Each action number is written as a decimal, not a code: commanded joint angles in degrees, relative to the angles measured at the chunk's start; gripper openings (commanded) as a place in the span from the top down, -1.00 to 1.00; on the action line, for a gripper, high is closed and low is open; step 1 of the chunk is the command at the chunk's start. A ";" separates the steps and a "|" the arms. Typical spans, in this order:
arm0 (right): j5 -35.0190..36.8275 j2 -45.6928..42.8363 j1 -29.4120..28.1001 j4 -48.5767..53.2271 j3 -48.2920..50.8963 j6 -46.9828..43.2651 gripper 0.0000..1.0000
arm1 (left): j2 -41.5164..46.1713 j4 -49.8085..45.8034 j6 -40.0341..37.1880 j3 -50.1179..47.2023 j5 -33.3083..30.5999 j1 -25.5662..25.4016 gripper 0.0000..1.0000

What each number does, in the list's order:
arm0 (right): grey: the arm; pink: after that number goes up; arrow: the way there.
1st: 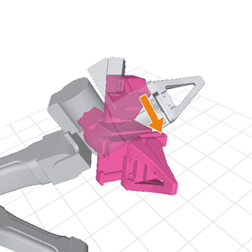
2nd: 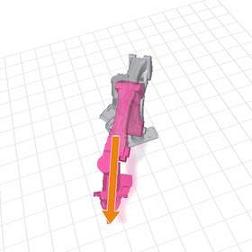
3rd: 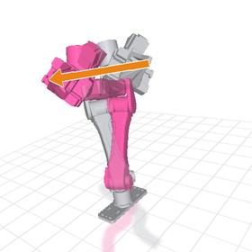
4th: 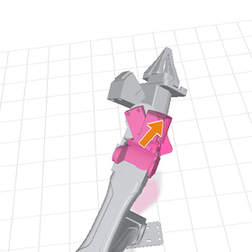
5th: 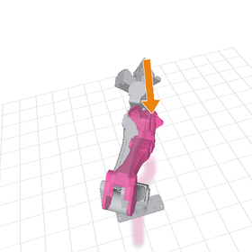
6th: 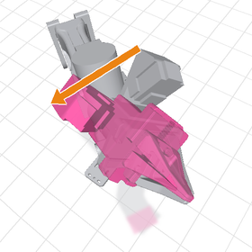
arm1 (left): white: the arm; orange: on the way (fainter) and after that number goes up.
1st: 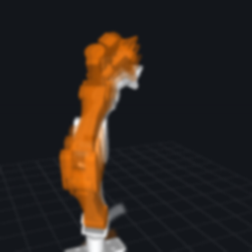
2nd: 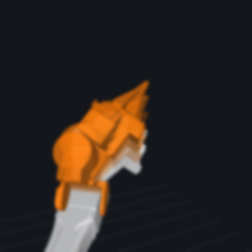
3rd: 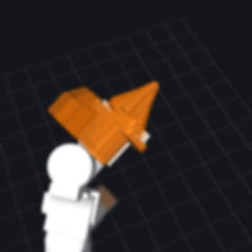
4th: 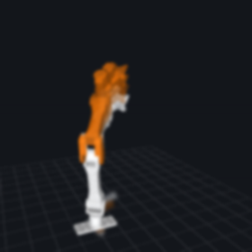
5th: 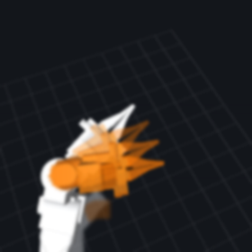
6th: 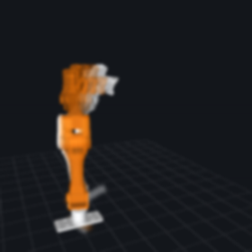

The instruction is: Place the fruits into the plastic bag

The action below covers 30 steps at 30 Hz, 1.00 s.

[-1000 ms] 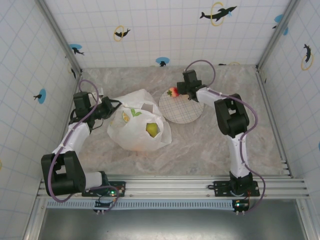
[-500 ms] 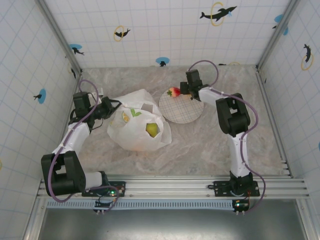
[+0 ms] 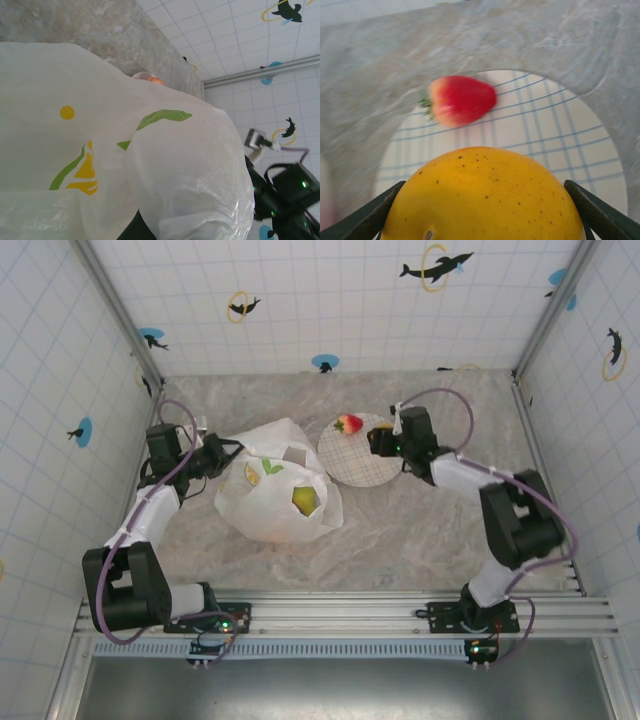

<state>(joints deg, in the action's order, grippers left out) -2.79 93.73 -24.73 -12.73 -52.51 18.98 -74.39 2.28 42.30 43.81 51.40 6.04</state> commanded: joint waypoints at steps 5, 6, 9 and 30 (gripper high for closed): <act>-5.76 -15.61 -10.77 -7.51 13.88 0.71 -0.21 | 0.36 1.50 0.36 -0.44 0.46 -0.64 1.00; -6.06 -16.85 -12.01 -7.55 14.92 0.55 -0.21 | 0.39 1.50 0.36 -0.38 0.34 -0.73 1.00; -5.69 -20.14 -16.13 -7.58 17.49 -0.58 -0.21 | 0.56 1.33 0.13 -0.48 -0.15 -0.77 1.00; -8.20 -6.81 -26.25 -14.63 11.43 1.12 -0.17 | 0.90 0.64 -0.69 -0.17 -0.09 -3.16 1.00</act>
<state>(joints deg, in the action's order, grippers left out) -9.06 84.95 -49.76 -21.67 -37.69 18.90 -74.37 2.26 42.26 43.72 51.13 3.40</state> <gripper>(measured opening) 0.778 0.042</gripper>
